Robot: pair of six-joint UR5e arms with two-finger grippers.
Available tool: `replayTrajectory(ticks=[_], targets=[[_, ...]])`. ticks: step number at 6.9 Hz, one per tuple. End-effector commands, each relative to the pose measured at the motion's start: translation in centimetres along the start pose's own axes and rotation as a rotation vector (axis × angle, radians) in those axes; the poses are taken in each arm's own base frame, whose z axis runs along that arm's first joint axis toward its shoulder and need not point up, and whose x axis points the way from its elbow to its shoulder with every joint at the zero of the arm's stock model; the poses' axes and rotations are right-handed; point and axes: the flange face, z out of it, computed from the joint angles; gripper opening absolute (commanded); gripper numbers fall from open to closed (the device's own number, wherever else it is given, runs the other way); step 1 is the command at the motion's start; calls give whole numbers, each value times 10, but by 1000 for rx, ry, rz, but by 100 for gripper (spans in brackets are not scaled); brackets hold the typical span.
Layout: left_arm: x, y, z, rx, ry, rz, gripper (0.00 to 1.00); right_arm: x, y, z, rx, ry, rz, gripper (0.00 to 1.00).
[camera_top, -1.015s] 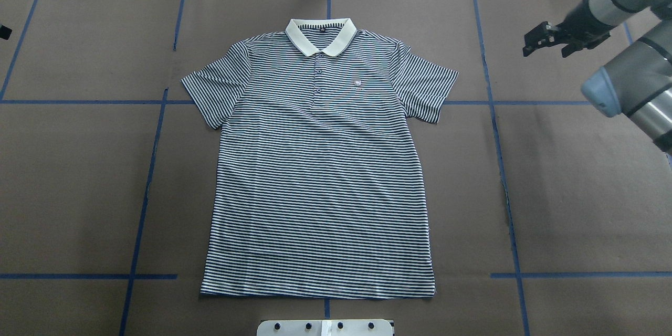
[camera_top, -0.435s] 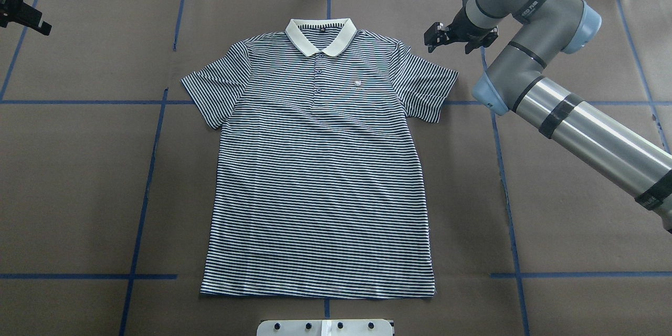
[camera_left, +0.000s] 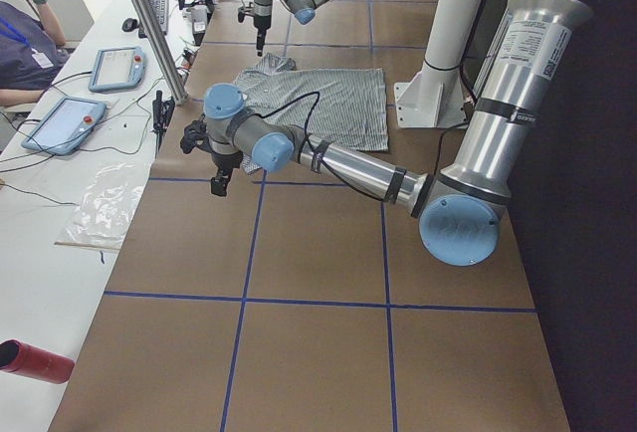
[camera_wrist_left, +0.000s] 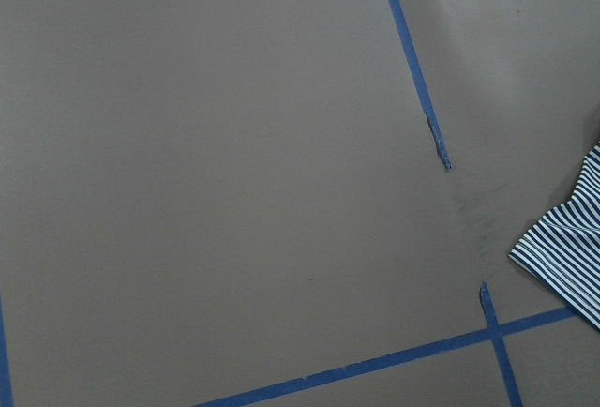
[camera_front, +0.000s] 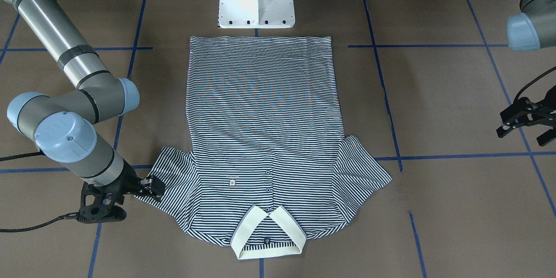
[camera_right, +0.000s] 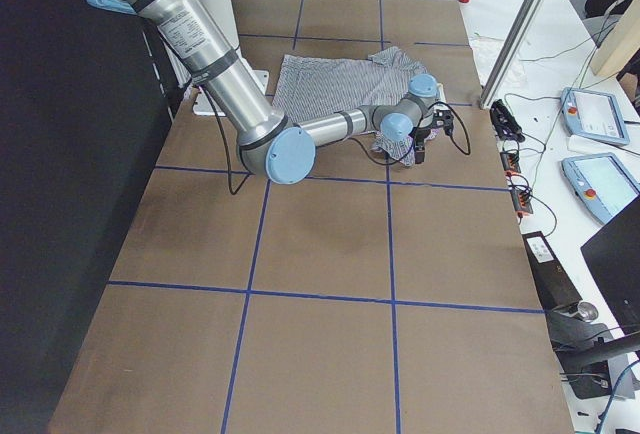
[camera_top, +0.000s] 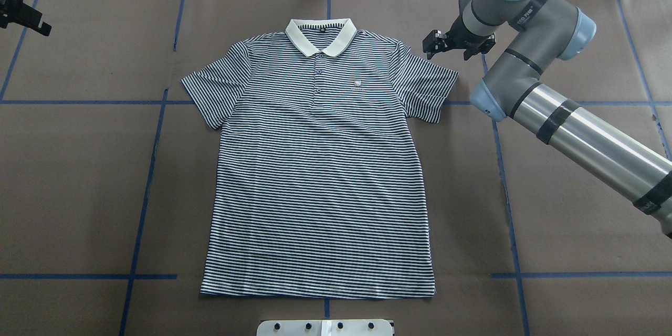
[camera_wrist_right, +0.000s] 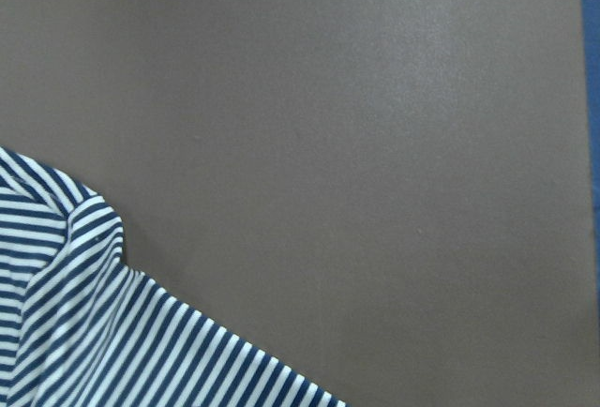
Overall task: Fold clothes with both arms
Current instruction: 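Move the right gripper over the sleeve nearest it, then grasp the sleeve with the right gripper and fold it inward over the shirt body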
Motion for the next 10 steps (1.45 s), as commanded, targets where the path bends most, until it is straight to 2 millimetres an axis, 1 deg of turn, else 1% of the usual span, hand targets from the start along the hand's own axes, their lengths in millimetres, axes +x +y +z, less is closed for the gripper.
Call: replayTrajectory(ticks=[1, 2, 3, 4, 5, 6, 7, 8, 10], targets=[[0, 1, 0, 0, 1, 0, 100, 10, 10, 14, -42, 15, 9, 98], [1, 0, 0, 1, 1, -1, 100, 15, 11, 22, -54, 27, 13, 95], [0, 1, 0, 0, 1, -2, 100, 14, 11, 22, -55, 26, 13, 80], [0, 1, -1, 1, 1, -1, 100, 12, 11, 21, -58, 20, 8, 44], [0, 1, -1, 1, 1, -1, 100, 9, 11, 20, -67, 13, -8, 23], [0, 1, -1, 1, 1, -1, 100, 8, 10, 19, -66, 12, -14, 9], [0, 1, -1, 1, 1, -1, 100, 8, 10, 20, -67, 12, -33, 0], [0, 1, 0, 0, 1, -2, 100, 6, 10, 18, -70, 15, -34, 0], [0, 1, 0, -3, 4, -4, 100, -18, 0, 2, -55, 3, -40, 0]])
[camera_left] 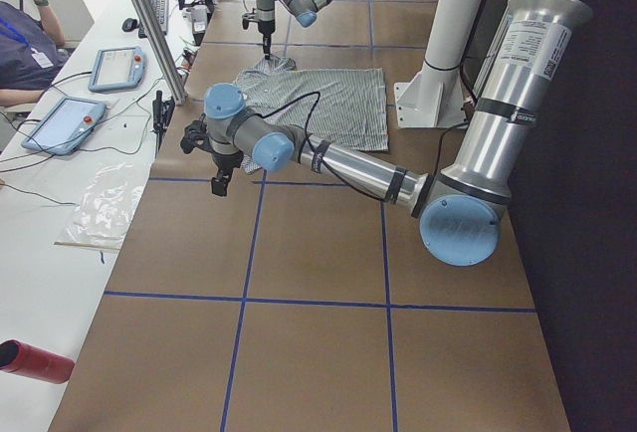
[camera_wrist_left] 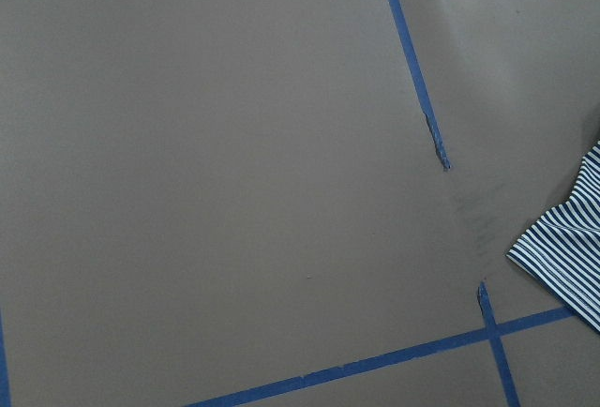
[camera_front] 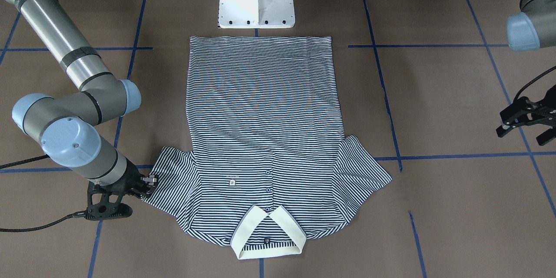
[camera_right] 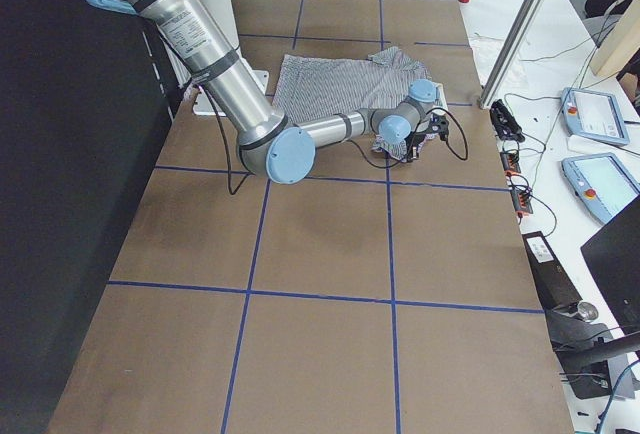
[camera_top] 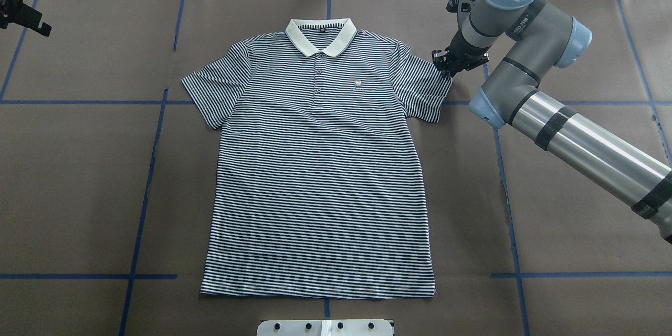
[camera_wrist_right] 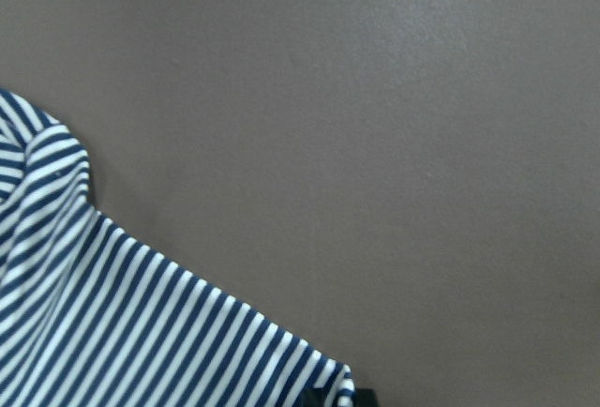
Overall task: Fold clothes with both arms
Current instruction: 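Grasp the sleeve with the right gripper and fold it inward over the shirt body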
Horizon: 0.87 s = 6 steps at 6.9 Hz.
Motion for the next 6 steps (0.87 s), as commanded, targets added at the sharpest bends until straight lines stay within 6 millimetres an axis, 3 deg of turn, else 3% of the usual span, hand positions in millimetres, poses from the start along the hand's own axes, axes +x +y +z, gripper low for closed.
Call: replayTrajectory(ticks=[1, 3, 5, 6], targets=[[0, 0, 0, 0, 2, -19, 100, -17, -5, -14, 12, -11, -9, 0], [1, 0, -1, 1, 3, -26, 100, -52, 3, -40, 46, -67, -46, 0], [-2, 2, 2, -4, 0, -26, 99, -128, 36, -44, 63, -122, -82, 0], [-7, 3, 6, -13, -3, -31, 99, -176, 66, -27, 116, -100, -37, 0]])
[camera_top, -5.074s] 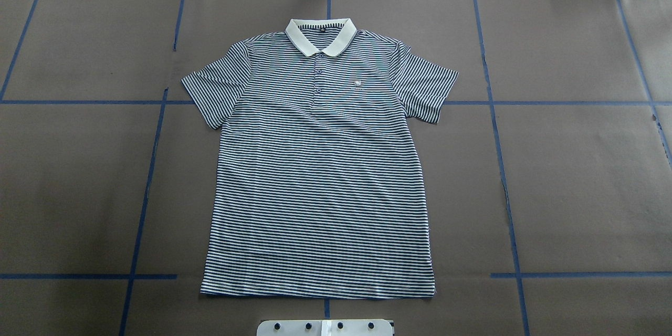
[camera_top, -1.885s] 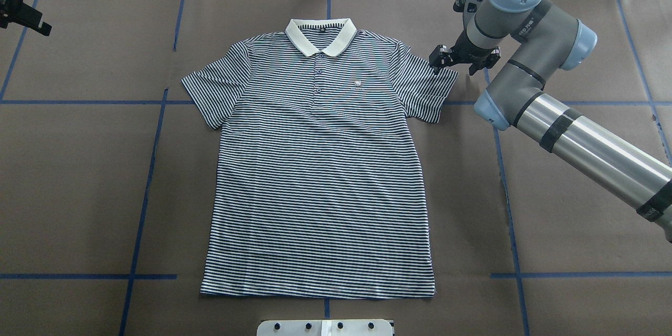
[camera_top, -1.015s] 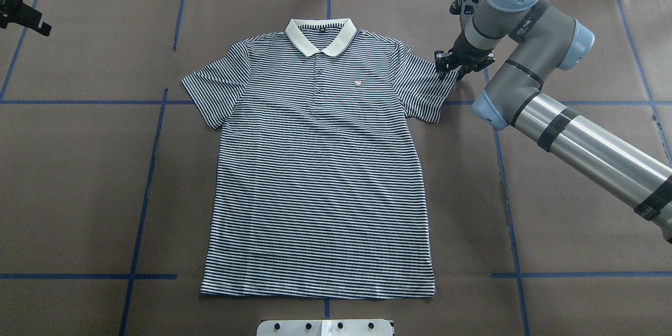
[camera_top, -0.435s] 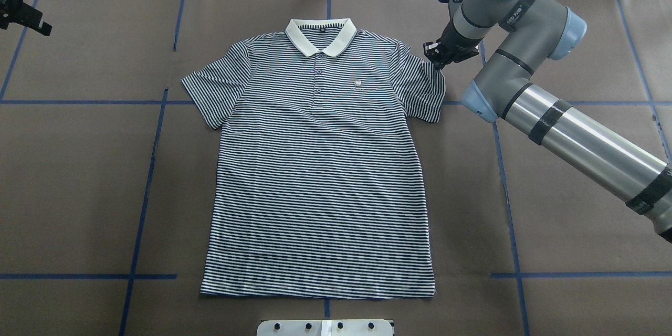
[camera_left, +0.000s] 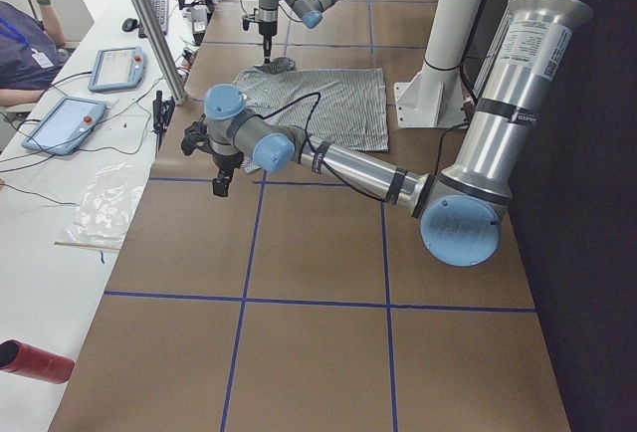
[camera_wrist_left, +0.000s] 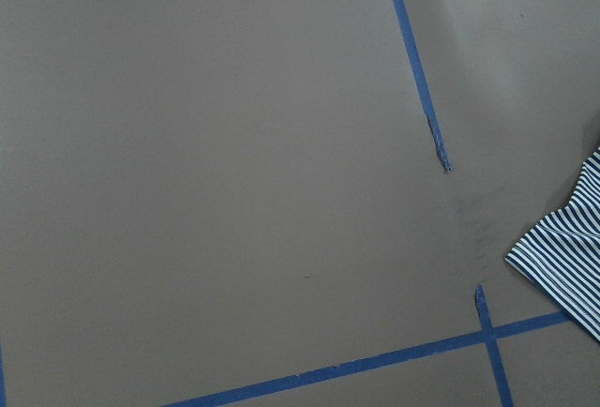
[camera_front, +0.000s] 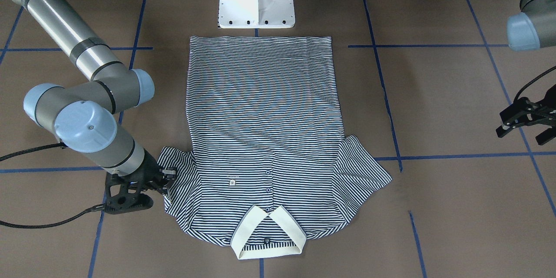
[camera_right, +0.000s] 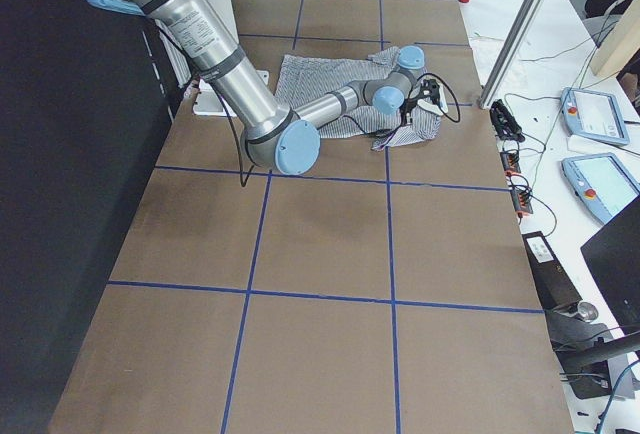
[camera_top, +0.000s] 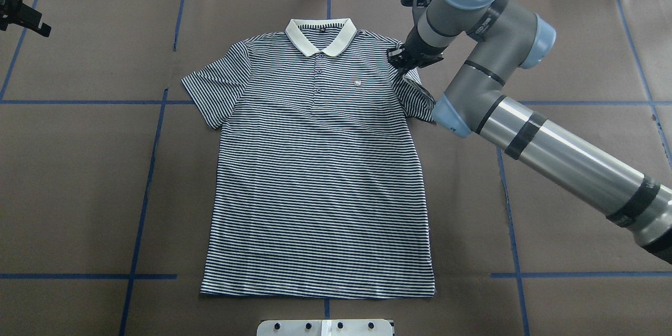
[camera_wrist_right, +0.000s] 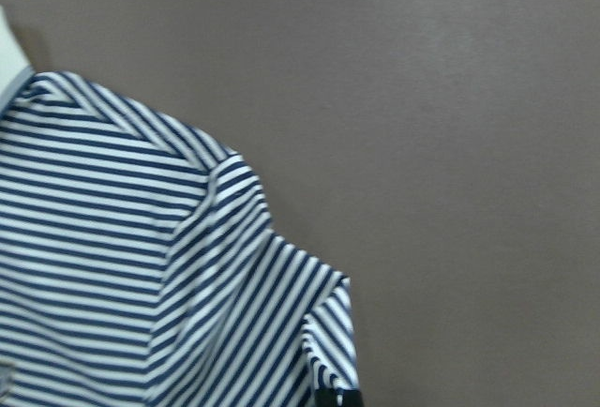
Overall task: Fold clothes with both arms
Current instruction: 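Grasp the sleeve with the right gripper and fold it inward over the shirt body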
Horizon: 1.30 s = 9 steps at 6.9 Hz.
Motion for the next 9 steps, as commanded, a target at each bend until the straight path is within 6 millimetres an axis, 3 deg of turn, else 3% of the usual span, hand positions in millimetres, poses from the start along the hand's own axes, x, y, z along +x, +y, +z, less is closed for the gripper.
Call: replayTrajectory(ticks=[1, 2, 3, 7, 8, 9], targets=[[-7, 1, 7, -8, -5, -6, 99, -90, 22, 22, 90, 42, 56, 0], [-9, 1, 8, -6, -4, -3, 99, -116, -7, 34, 97, 96, 69, 0], [-11, 0, 10, -8, -5, -7, 99, -117, -22, 46, 128, 156, 71, 0], [-9, -1, 9, -5, -7, -7, 99, -114, -31, 55, 155, 146, 65, 0], [-9, -2, 10, -5, -7, -7, 100, -113, -32, 57, 157, 142, 64, 93], [-8, -2, 10, -5, -6, -5, 100, -117, -33, 54, 158, 134, 62, 100]])
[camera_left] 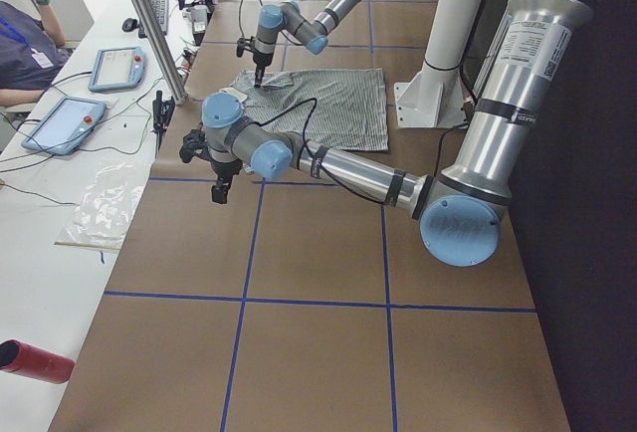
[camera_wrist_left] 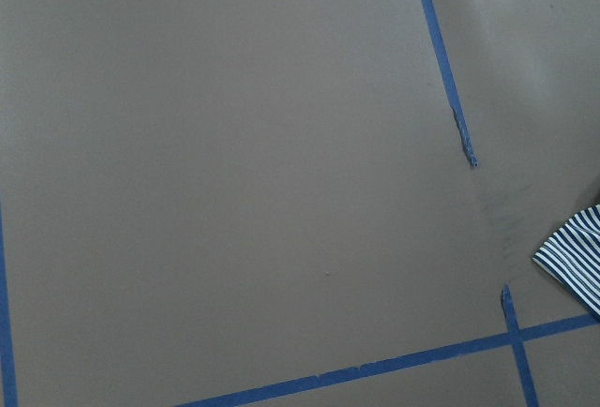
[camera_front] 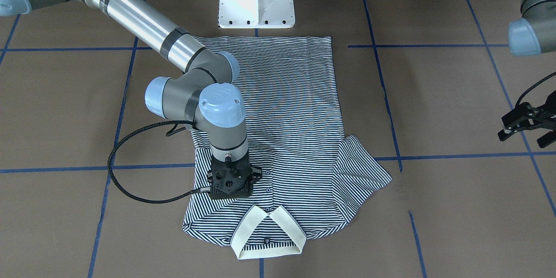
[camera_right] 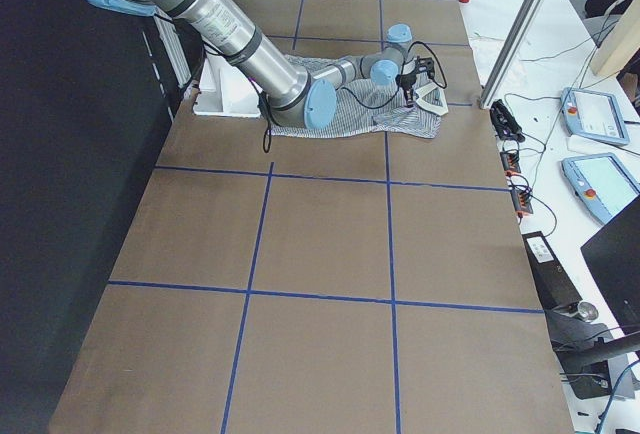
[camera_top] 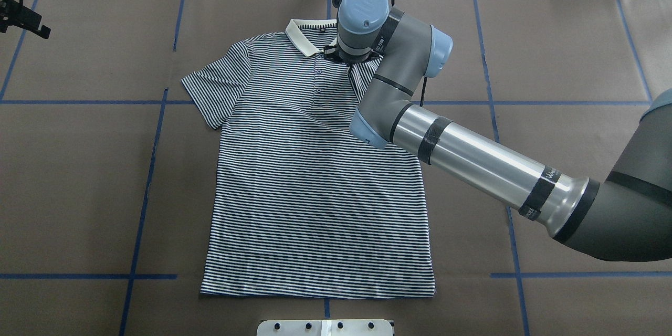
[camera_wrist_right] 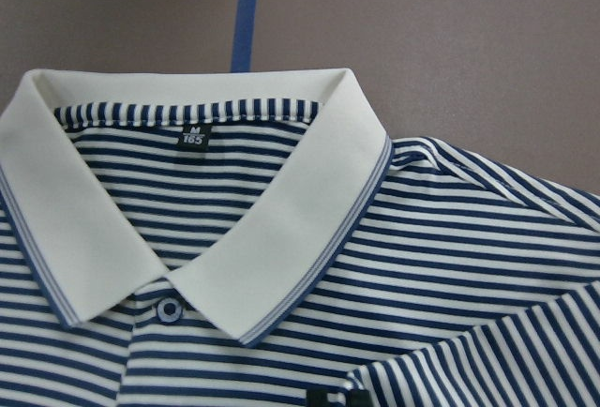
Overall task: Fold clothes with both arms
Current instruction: 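Grasp the sleeve with the right gripper and fold it inward over the shirt body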
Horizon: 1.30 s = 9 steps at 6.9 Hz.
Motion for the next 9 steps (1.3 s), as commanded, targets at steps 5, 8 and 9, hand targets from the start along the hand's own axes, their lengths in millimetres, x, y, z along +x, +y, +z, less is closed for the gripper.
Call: replayTrajectory(ticks=[5, 8, 9], targets=[[97, -37, 48, 77, -11, -93, 100, 13, 5, -69, -163, 38, -10, 100], [182, -14, 123, 154, -46, -249, 100, 124, -11, -126, -322, 89, -130, 100], [208, -6, 146, 153, -56, -273, 100, 162, 10, -127, -329, 79, -130, 100]])
